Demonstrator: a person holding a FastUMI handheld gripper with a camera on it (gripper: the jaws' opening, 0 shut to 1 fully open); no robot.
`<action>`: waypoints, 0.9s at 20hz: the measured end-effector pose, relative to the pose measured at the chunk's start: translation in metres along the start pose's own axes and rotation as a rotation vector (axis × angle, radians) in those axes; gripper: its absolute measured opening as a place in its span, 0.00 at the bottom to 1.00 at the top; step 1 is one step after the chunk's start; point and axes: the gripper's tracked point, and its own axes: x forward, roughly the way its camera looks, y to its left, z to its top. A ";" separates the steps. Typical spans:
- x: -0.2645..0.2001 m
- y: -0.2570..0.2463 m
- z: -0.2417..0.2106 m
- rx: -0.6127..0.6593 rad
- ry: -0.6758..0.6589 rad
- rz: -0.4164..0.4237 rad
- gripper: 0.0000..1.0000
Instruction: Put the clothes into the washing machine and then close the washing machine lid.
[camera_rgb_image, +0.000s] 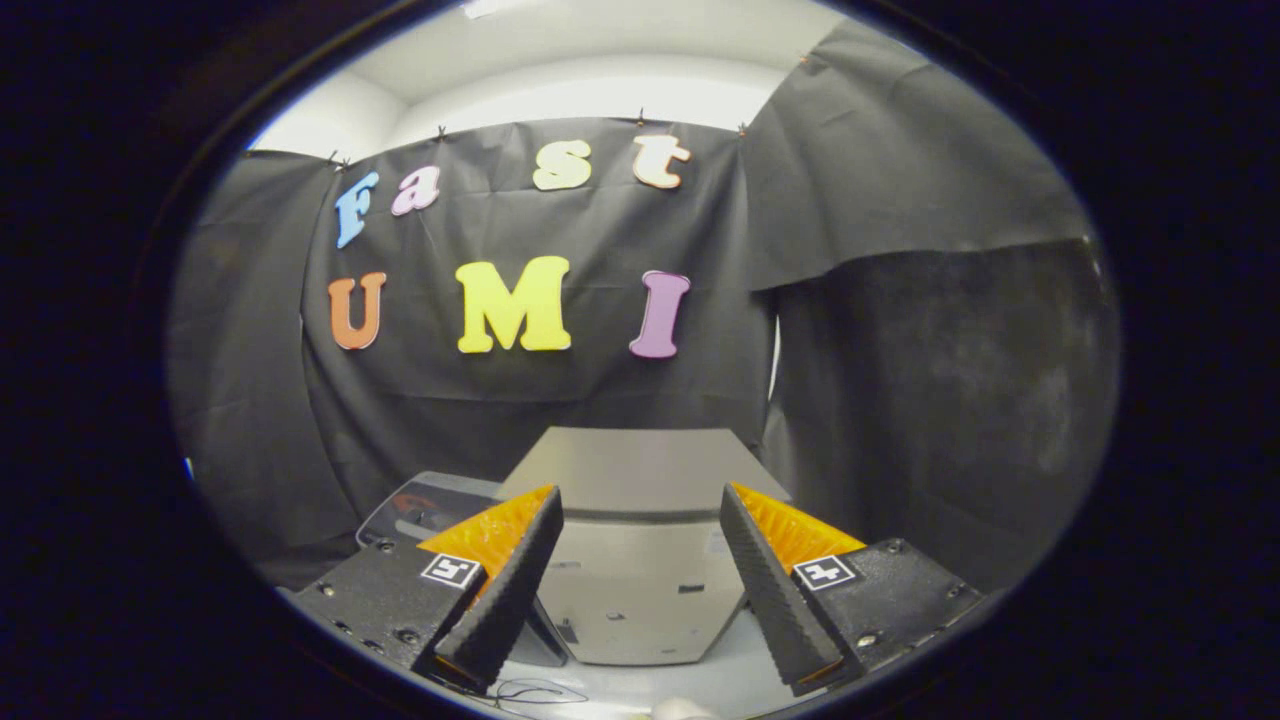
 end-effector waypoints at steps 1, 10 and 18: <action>-0.013 -0.012 -0.017 -0.010 0.021 -0.006 0.99; -0.094 -0.042 -0.111 0.002 0.050 0.043 0.99; -0.123 -0.035 -0.161 0.050 0.121 0.028 0.99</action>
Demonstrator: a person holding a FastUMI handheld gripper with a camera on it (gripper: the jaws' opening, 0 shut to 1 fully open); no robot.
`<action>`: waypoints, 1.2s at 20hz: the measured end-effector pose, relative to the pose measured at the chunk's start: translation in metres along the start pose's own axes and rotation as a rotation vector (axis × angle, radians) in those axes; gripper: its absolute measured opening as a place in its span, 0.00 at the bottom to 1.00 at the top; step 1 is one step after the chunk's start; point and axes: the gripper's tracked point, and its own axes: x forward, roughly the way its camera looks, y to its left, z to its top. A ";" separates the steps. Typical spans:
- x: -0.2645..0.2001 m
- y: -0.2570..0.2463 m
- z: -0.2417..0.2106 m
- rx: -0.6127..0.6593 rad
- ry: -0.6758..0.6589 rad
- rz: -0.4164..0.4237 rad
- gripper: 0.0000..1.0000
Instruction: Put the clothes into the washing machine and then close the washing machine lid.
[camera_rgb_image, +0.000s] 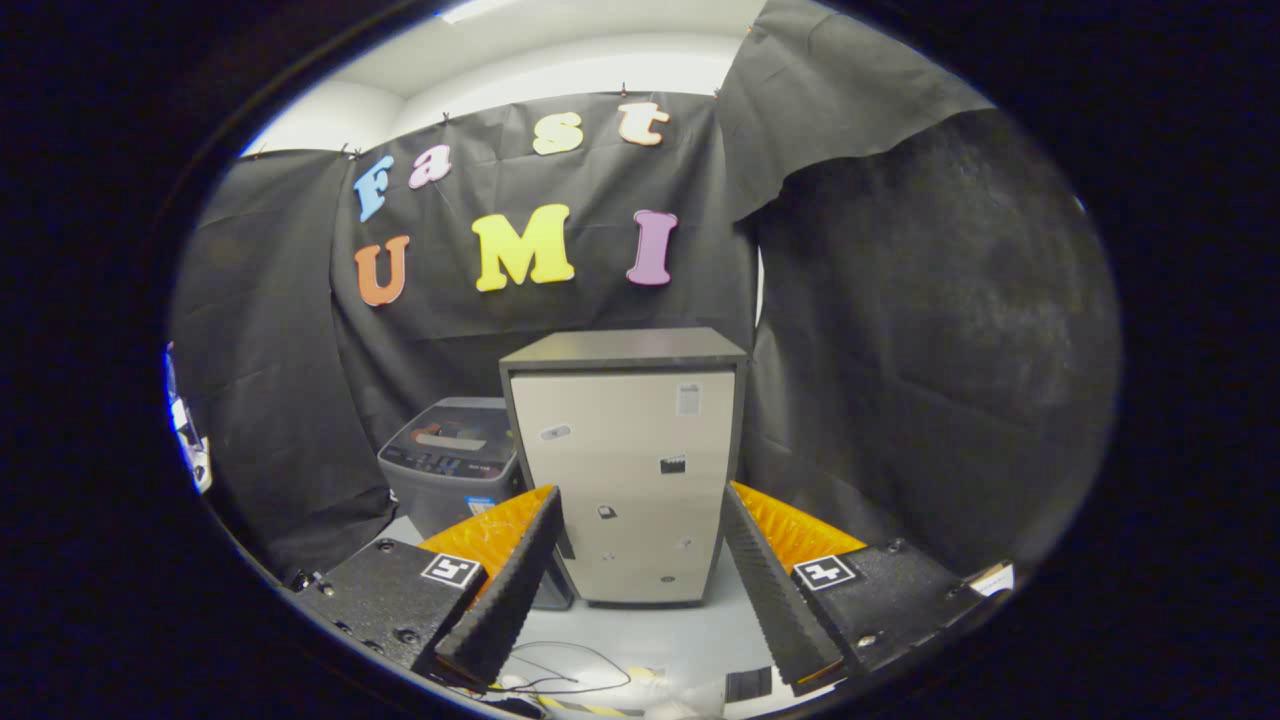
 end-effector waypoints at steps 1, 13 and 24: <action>-0.004 0.002 -0.005 -0.004 0.010 0.002 0.99; -0.031 0.002 -0.012 -0.025 0.014 -0.012 0.99; -0.033 0.007 -0.012 -0.048 0.014 0.004 0.99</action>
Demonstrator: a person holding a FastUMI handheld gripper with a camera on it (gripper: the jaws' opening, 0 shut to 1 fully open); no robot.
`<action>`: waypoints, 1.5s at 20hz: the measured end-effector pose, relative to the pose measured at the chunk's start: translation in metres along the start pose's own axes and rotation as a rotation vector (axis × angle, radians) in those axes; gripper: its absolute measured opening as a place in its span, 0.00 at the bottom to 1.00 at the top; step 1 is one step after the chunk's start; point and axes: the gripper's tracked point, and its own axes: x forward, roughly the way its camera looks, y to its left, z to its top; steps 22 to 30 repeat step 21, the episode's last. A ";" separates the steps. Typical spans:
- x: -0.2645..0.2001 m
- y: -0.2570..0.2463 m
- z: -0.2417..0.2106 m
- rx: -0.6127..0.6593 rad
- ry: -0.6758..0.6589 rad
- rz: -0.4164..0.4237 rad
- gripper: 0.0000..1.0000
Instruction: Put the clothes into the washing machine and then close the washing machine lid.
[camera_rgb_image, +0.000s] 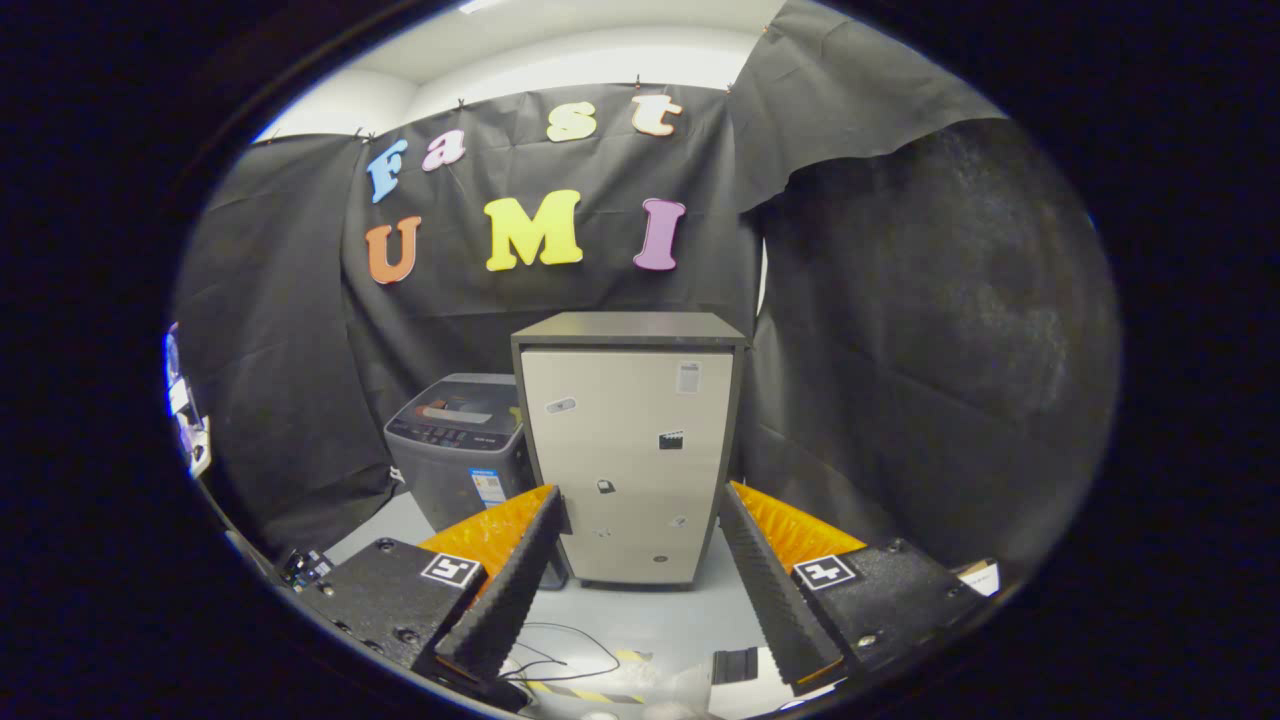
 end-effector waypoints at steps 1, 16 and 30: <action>-0.002 0.000 0.002 -0.004 -0.003 0.000 0.99; 0.001 0.003 0.008 -0.036 -0.021 0.019 0.99; 0.002 0.003 0.010 -0.037 -0.023 0.024 0.99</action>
